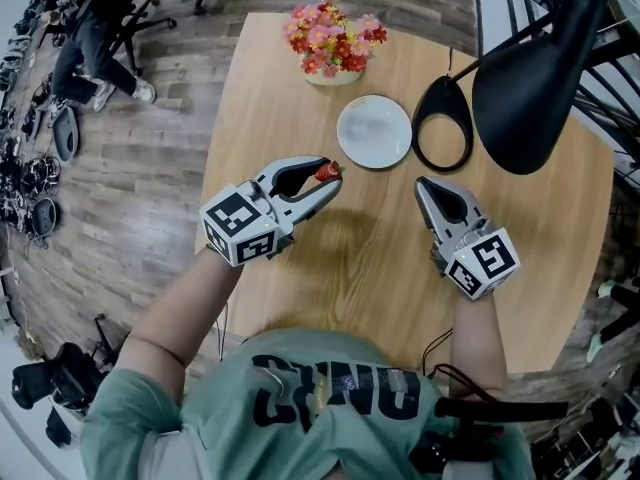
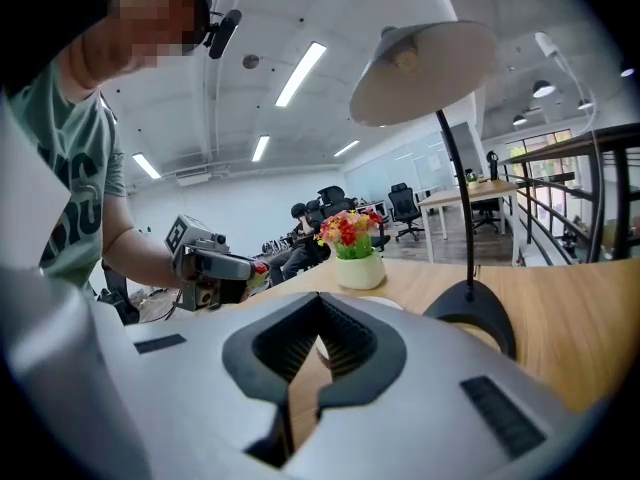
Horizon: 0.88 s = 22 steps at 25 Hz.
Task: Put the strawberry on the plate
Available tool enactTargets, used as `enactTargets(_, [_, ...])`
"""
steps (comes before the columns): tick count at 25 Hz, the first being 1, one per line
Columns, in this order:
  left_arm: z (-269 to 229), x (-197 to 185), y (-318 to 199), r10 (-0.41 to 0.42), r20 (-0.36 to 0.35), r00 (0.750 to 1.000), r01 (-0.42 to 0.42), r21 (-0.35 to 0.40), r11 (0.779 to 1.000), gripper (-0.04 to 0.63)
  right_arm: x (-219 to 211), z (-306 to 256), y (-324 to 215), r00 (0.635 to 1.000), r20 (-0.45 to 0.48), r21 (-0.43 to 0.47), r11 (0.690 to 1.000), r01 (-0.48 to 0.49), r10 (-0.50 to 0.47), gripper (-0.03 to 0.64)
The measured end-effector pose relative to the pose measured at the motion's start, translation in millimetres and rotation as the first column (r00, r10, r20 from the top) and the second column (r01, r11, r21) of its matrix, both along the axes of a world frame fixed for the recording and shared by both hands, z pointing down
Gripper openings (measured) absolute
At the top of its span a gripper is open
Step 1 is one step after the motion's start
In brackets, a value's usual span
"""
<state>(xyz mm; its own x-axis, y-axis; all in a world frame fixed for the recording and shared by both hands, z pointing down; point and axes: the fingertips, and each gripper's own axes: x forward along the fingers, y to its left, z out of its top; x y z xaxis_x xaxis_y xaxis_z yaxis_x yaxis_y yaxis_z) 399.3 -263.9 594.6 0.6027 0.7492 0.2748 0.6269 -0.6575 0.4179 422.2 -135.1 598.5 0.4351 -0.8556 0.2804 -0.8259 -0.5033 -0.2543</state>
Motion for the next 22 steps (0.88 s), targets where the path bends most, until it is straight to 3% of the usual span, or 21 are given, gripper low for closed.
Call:
enactTargets(8, [47.6, 39.5, 1.4, 0.03, -0.016, 0.999, -0.028, 0.097, 0.995, 0.143, 24.3, 28.8, -18.6, 0.998, -0.053, -0.043, 0.999, 0.017, -0.02, 0.005])
enactTargets(22, [92.4, 91.5, 22.6, 0.123, -0.112, 0.986, -0.093, 0.244, 0.965, 0.143, 52.7, 66.4, -26.6, 0.995, -0.1, -0.109, 0.994, -0.011, 0.0, 0.005])
